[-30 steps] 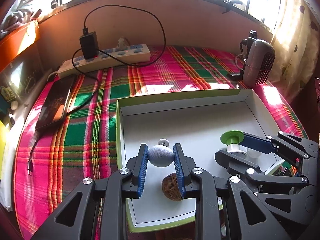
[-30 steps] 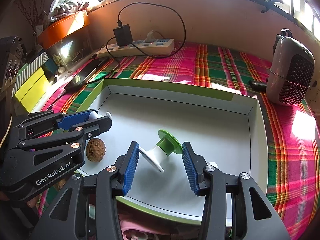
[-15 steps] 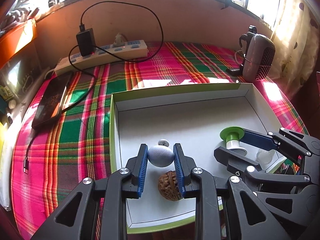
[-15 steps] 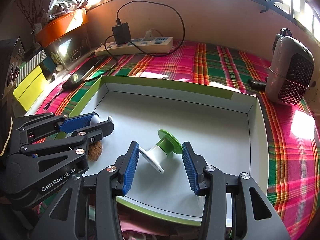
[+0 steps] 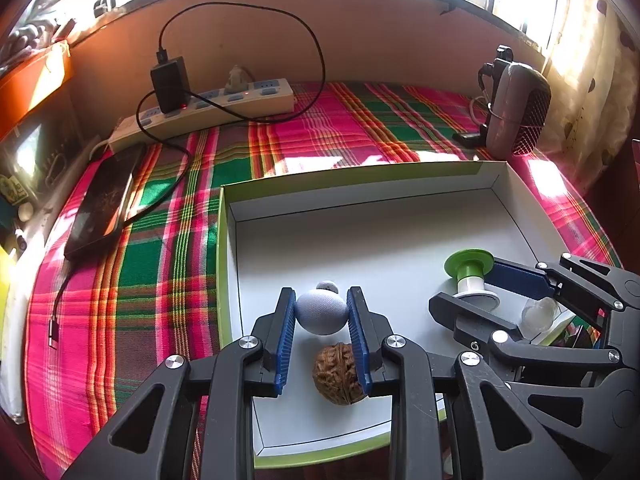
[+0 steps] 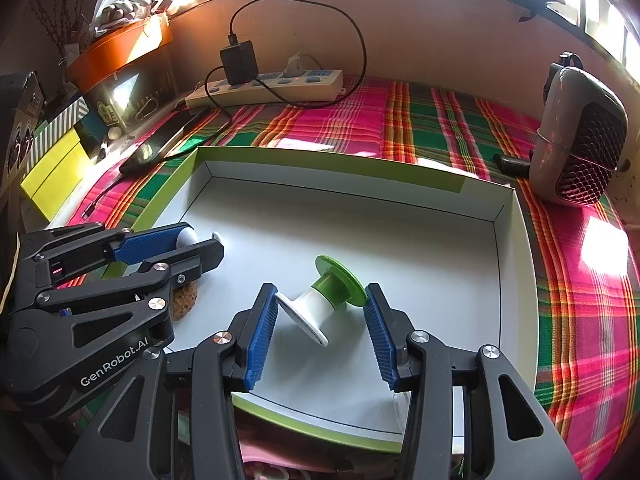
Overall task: Organize objects
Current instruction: 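Lower the knob with the left tool and open it while the right tool releases the spool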
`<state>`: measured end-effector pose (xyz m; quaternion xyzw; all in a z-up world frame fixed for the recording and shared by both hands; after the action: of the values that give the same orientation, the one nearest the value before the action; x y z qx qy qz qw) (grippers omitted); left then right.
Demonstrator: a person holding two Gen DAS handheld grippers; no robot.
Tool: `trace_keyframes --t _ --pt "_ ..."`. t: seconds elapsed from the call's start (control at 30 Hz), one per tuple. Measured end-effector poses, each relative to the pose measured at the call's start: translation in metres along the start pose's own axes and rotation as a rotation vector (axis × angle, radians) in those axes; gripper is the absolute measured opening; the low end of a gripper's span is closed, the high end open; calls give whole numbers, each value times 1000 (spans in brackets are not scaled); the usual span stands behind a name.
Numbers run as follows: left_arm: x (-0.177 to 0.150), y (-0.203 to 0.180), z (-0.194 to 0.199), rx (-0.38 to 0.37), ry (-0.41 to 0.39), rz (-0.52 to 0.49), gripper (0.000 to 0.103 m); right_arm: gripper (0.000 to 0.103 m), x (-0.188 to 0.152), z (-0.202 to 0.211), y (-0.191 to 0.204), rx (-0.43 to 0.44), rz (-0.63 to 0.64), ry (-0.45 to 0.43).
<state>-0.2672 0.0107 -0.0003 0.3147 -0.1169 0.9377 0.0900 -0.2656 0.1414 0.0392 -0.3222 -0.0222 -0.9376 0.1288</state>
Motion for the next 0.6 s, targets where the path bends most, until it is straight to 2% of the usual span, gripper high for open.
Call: trace_keyframes --t 0.6 --pt "0 -1 6 -3 -10 6 29 51 -1 5 -6 -24 -27 -3"
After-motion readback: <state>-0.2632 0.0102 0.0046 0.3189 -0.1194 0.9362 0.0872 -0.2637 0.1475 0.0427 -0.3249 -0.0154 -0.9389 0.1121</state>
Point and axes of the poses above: each gripper's, at about its wrist camera, not at the fingertips, and z roughly against the way its jaws point, y to its left, x to its top, the point moved 2 cm from there along -z, roughly the way its jaws point, and after that the axes turned 9 degrees about -x, right-handed, at the moved point
